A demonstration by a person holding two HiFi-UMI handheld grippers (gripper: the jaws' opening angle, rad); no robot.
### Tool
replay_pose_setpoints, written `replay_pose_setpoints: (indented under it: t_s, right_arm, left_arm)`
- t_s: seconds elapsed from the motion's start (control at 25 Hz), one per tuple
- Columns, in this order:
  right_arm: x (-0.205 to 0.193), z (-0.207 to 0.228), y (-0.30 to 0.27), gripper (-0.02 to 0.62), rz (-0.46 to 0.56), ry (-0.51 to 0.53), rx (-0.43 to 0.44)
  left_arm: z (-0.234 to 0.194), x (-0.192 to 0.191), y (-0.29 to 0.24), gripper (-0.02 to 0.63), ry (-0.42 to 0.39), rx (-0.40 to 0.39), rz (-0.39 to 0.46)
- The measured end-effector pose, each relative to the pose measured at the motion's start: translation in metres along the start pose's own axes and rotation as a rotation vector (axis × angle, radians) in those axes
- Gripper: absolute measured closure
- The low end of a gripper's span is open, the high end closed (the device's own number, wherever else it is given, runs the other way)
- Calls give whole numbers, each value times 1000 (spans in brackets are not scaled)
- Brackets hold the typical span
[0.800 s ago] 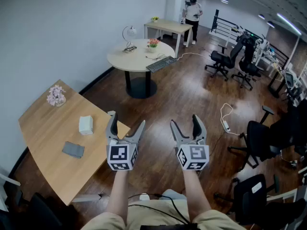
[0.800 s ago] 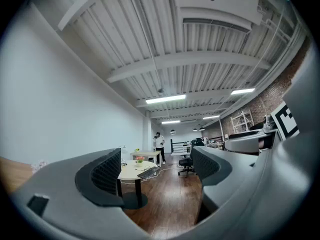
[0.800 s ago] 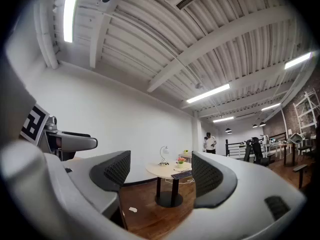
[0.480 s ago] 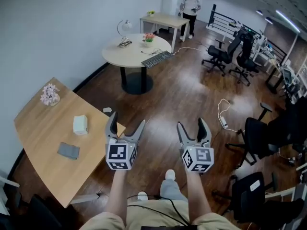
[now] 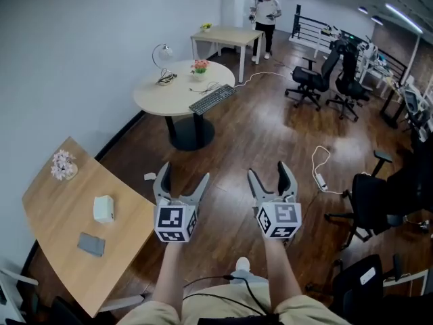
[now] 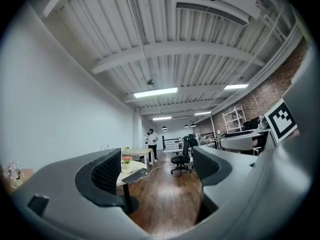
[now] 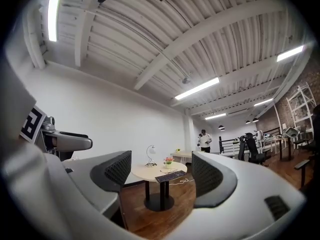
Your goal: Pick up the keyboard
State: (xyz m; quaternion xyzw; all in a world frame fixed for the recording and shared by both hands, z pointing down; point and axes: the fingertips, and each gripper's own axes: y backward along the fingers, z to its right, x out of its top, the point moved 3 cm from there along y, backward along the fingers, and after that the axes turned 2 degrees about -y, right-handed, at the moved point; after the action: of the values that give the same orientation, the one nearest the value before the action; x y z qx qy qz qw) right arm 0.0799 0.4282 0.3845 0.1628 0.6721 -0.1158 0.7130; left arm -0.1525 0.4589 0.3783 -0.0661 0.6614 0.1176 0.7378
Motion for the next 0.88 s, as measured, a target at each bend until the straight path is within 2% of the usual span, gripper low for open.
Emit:
replay_pose_setpoints:
  t_s: [0.12, 0.36, 0.6, 0.88]
  right_arm:
    - [3, 38, -32, 207, 11, -7, 24]
    - [-3, 104, -65, 207, -1, -19, 36]
    - [-30, 153, -76, 207, -42, -75, 23]
    - [-57, 187, -120, 207, -78, -141, -9]
  left_arm:
    - [11, 4, -45, 176, 6, 22, 16]
    - [44, -5, -120, 176, 10, 21, -7]
    - [70, -16, -164, 176, 8, 17, -33]
    - [68, -40, -219, 176, 4, -26, -84]
